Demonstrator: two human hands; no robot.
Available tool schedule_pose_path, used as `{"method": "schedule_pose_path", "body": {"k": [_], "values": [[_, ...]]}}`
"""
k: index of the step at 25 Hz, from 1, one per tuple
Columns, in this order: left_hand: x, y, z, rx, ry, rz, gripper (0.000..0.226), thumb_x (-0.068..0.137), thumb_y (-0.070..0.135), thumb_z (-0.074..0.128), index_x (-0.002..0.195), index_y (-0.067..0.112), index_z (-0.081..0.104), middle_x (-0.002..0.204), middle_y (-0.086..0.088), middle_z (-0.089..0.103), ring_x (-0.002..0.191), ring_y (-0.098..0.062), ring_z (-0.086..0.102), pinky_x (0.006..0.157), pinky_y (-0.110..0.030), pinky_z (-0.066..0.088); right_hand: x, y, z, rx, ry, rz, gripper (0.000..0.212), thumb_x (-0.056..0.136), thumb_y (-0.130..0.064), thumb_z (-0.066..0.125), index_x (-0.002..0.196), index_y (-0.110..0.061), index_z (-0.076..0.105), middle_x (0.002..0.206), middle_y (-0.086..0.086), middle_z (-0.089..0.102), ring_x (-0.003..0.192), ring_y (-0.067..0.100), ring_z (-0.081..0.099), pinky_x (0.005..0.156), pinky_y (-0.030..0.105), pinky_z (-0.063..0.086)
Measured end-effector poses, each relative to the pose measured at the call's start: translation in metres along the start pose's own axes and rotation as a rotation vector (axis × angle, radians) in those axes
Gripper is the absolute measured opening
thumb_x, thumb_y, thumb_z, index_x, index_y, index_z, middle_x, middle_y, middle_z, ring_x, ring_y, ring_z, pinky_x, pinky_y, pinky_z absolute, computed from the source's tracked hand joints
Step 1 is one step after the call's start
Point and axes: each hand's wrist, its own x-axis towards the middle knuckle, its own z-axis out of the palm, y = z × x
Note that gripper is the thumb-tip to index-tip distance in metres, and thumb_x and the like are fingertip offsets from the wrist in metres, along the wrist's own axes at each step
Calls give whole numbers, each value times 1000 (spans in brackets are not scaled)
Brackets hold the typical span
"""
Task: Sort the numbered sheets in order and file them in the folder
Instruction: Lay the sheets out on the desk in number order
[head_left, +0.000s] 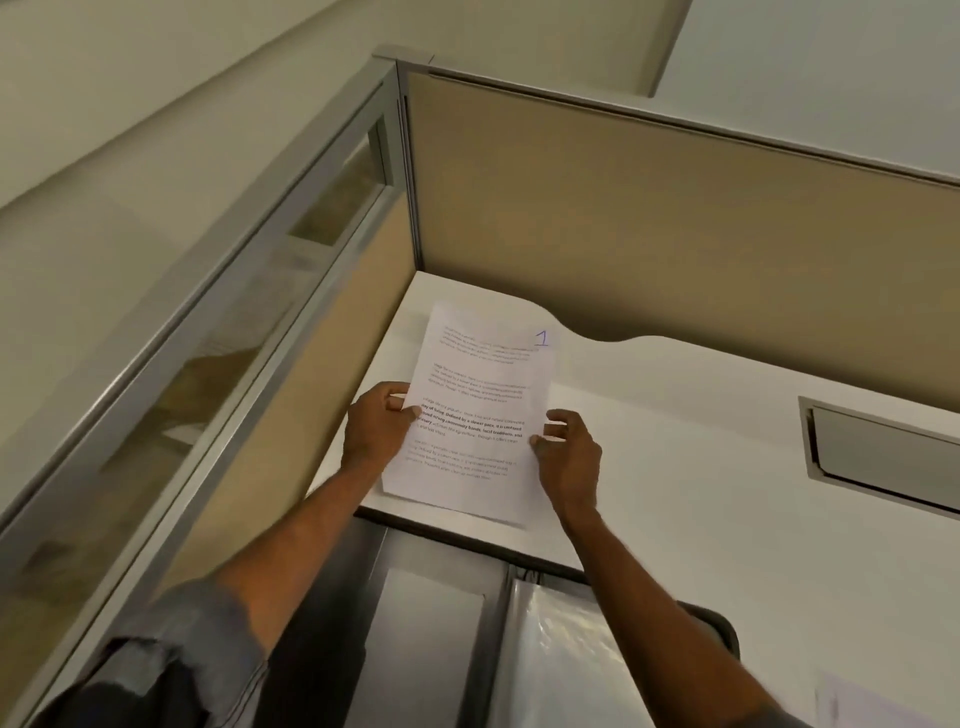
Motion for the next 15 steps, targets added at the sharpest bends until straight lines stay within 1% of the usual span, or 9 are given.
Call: {"method": "schedule_pose_path", "body": {"k": [1,2,4,5,7,9,11,13,15], "values": [[7,-4,1,40,25,16,35,89,11,77,121,17,65,104,2,70,104,-26,69,80,-30,55,3,-1,11,-76,-4,-66,48,94,-12,70,139,-14,53,136,8,60,127,29,58,100,32,49],[13,-9,3,103,61,62,45,88,9,78,130,14,60,114,-1,66,113,-27,64,87,-29,53,8,0,22,-182,-29,-147,58,94,-15,70,147,-14,46,154,9,45,141,28,43,113,36,40],[14,-22,9,285,117,213,64,89,12,77,146,12,47,142,-8,53,134,-29,46,109,-38,43,12,3,41,-397,-161,-279,71,95,-23,70,156,-16,35,169,8,18,155,25,15,126,40,20],[14,-29,13,355,106,293,68,91,16,75,150,13,43,150,-9,46,140,-28,39,114,-43,38,12,5,50,-489,-240,-317,72,96,-29,68,157,-17,32,170,8,11,157,26,9,128,42,16],[12,-45,24,445,-5,414,65,97,26,68,154,14,40,160,-7,39,149,-26,31,120,-44,31,13,8,64,-597,-323,-352,71,100,-42,61,159,-19,28,171,7,5,158,28,3,129,43,9],[12,-59,33,578,-92,471,65,104,41,52,159,14,31,167,-3,22,156,-22,15,127,-39,13,15,8,76,-622,-315,-380,72,101,-49,53,161,-22,23,171,5,1,158,26,0,127,40,3],[19,-69,35,747,-106,518,69,106,52,29,162,15,16,169,0,6,157,-20,-2,126,-36,-2,19,7,84,-660,-294,-389,73,102,-53,50,162,-24,19,171,4,-2,158,25,-2,124,36,0],[24,-74,34,891,-125,536,72,104,56,11,163,15,5,170,-3,-4,157,-23,-10,127,-40,-5,20,8,88,-706,-294,-371,74,102,-56,47,162,-26,16,171,3,-5,158,24,-4,123,35,-2],[26,-74,32,947,-131,548,73,103,57,4,162,14,2,170,-6,-6,157,-24,-11,128,-44,-3,20,9,89,-738,-312,-361,74,103,-58,43,163,-27,12,171,3,-8,158,24,-8,125,38,-2]]}}
